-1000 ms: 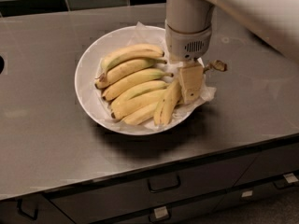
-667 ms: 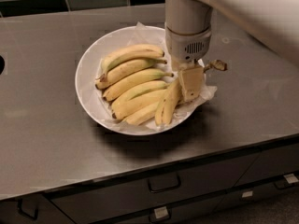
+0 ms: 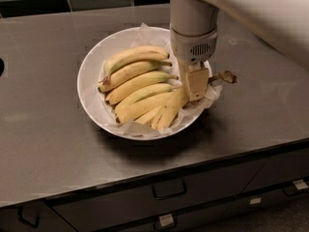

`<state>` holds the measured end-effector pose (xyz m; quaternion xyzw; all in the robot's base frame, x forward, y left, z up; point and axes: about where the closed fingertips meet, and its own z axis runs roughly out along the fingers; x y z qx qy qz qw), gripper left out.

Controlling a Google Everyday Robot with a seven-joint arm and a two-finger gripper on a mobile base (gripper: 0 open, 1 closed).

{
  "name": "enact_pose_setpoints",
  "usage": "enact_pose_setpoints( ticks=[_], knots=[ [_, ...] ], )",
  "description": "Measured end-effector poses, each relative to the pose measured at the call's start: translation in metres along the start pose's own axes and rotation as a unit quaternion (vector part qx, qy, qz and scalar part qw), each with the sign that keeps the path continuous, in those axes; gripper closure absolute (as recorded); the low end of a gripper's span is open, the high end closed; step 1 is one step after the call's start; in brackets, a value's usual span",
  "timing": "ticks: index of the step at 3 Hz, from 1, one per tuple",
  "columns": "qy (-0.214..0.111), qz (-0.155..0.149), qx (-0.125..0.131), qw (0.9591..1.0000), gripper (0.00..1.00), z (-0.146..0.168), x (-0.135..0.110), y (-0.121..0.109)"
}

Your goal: Pick banana from white bowl

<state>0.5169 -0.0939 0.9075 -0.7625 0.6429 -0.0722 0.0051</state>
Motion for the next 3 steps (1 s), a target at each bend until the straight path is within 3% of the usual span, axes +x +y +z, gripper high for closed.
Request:
enact_pose_setpoints(
  ticks=[1,2,3],
  knots=[
    [0.0,0.0,0.0,1.0,0.97,0.0,0.0,0.0],
    [0.0,0.0,0.0,1.0,1.0,0.0,0.0,0.0],
    [-0.023,0.006,0.027,0.9993,1.0,-0.0042,0.0001,-0.0028]
  ],
)
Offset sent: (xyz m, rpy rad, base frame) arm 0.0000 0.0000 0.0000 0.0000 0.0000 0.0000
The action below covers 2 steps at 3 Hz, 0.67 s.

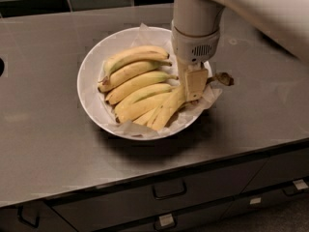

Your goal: Pick banana from white bowl

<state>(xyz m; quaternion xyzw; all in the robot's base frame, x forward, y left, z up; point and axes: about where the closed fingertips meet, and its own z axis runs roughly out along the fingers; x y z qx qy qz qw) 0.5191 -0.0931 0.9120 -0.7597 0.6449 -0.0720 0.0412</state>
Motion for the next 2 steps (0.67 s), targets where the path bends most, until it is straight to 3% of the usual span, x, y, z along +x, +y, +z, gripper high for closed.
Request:
enact_pose_setpoints(
  ticks=[1,2],
  knots=[
    [-0.046,0.013,0.038,0.9981,1.0,-0.0084,0.0073,0.0047],
    [-0.084,0.027,0.071,0.9935,1.0,-0.0172,0.0142,0.0095]
  ],
)
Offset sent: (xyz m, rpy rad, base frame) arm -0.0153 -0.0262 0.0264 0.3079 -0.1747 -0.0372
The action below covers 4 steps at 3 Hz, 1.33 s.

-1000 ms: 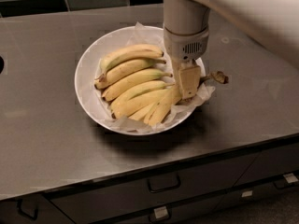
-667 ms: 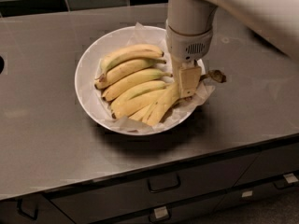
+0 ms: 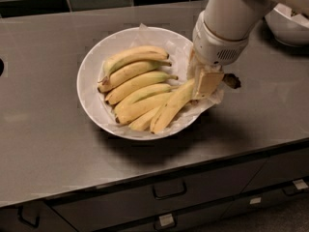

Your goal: Pick banana from white bowl

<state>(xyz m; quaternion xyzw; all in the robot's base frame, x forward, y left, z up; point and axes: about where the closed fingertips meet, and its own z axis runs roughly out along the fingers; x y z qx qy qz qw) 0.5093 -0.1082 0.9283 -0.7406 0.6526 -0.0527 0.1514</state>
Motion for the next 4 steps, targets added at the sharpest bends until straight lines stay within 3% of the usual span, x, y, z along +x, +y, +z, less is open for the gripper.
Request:
enact_pose_setpoints(
  ticks=[3,4],
  knots=[
    [-0.049,0.005,0.071,0.9962,1.0,-0.037,0.001,0.0],
    [-0.075,0.005,0.093,0.9928,1.0,-0.047,0.008,0.004]
  ],
)
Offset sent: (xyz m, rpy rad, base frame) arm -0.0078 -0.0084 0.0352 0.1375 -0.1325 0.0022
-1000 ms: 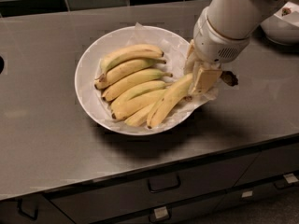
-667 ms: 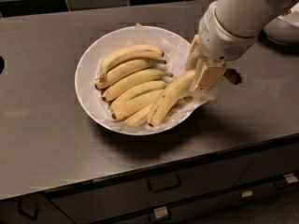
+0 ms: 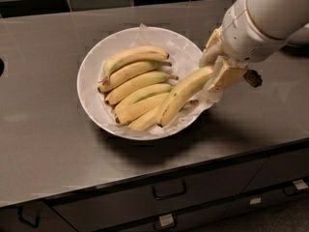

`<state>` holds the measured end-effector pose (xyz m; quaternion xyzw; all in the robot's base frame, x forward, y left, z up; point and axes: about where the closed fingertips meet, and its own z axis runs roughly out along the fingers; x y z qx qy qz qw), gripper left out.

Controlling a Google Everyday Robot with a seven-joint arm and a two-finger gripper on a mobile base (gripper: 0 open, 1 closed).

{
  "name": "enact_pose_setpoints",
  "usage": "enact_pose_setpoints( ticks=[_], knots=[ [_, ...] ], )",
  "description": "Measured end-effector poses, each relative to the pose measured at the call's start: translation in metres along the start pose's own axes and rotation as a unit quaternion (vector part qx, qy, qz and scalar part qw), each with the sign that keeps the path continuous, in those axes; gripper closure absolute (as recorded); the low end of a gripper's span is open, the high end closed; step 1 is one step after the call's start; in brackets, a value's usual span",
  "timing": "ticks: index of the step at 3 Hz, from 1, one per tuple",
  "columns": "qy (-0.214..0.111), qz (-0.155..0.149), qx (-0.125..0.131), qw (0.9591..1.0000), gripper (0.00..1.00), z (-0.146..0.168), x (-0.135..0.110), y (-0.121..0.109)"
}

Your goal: Pick banana from white bowl

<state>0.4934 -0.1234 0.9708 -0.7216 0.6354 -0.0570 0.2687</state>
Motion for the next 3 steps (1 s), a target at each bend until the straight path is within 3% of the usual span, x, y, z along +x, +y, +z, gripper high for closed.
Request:
enact_pose_setpoints(
  ticks=[2,3],
  knots=[
    [-0.038,-0.002,0.053,0.9978,1.0,-0.035,0.0,0.007],
    [-0.04,-0.002,0.055,0.9977,1.0,-0.036,-0.001,0.006]
  ],
)
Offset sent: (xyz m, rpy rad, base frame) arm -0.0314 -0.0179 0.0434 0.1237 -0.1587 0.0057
